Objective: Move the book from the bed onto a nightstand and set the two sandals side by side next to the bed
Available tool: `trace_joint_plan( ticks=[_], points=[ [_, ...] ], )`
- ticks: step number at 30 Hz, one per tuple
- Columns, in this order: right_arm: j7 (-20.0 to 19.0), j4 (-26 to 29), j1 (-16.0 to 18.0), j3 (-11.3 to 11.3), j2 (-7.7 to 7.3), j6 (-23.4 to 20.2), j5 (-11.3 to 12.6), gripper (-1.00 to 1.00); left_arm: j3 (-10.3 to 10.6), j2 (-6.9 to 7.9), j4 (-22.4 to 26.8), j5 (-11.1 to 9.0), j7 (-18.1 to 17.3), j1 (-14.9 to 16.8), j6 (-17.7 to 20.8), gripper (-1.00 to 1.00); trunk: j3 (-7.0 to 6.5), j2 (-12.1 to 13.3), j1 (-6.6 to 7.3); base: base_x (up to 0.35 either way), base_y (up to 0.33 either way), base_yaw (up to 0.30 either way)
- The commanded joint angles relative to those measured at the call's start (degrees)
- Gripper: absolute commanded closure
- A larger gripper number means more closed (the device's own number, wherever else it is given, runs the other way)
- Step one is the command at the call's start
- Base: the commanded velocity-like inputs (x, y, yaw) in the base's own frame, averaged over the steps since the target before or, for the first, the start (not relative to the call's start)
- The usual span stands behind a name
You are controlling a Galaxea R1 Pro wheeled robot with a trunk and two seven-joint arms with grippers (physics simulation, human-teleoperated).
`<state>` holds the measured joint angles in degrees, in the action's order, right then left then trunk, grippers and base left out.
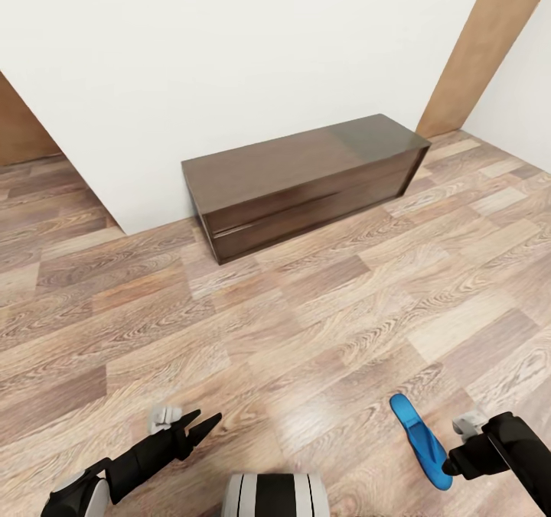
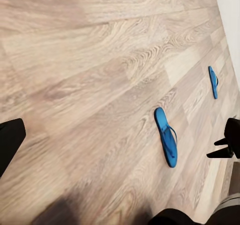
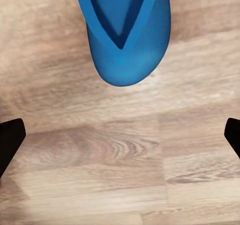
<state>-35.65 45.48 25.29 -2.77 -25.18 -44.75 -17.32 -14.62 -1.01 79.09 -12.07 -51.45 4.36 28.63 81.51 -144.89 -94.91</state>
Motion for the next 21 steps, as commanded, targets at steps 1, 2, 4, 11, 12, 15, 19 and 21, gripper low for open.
trace_joint_plan(
  ticks=[1, 2, 4, 11, 12, 15, 19, 21],
  points=[
    [-0.48, 0.08, 0.03, -0.13, -0.04, -0.07, -0.61, -1.0, -0.12, -0.05, 0.03, -0.23, -0.19, 0.03, 0.5, -1.0, 0.27, -0.03, -0.01, 0.0, 0.0, 0.0],
    [-0.48, 0.1, 0.03, -0.13, -0.03, -0.07, -0.61, -1.0, -0.13, -0.03, 0.02, -0.23, -0.2, 0.03, 0.48, -1.0, 0.49, -0.04, -0.04, 0.0, 0.0, 0.0],
    [-0.48, 0.15, 0.03, -0.13, 0.0, -0.07, -0.61, -1.0, -0.18, 0.0, 0.03, -0.25, -0.21, 0.01, 0.52, -1.0, 0.93, -0.07, -0.09, 0.0, 0.0, 0.0],
    [-0.48, 0.3, 0.03, -0.13, 0.09, -0.06, -0.61, -1.0, -0.31, 0.11, 0.09, -0.32, -0.22, -0.01, 0.55, -1.0, 2.48, -0.17, -0.27, 0.0, 0.0, 0.0],
    [-0.48, 0.31, 0.03, -0.13, 0.1, -0.06, -0.61, -1.0, -0.32, 0.12, 0.09, -0.32, -0.24, -0.01, 0.55, -1.0, 2.7, -0.18, -0.3, 0.0, 0.0, 0.0],
    [-0.42, 0.27, 0.03, -0.13, 0.24, -0.05, -0.69, -1.0, -0.36, 0.14, 0.52, -0.43, -0.68, 0.01, 0.6, -1.0, 3.15, -0.21, -0.35, 0.0, 0.0, 0.0],
    [-0.4, 0.23, 0.03, -0.13, 0.42, -0.05, -0.76, -1.0, -0.55, 0.23, 4.66, -0.84, -3.02, 0.13, 1.02, -1.0, 3.15, -0.21, -0.35, 0.0, 0.0, 0.0],
    [-0.39, 0.21, 0.03, -0.15, 0.45, -0.04, -0.77, -1.0, -0.61, 0.22, 10.83, -1.0, -4.38, 0.2, 1.97, -1.0, 3.15, -0.21, -0.35, 0.0, 0.0, 0.0]
  ],
)
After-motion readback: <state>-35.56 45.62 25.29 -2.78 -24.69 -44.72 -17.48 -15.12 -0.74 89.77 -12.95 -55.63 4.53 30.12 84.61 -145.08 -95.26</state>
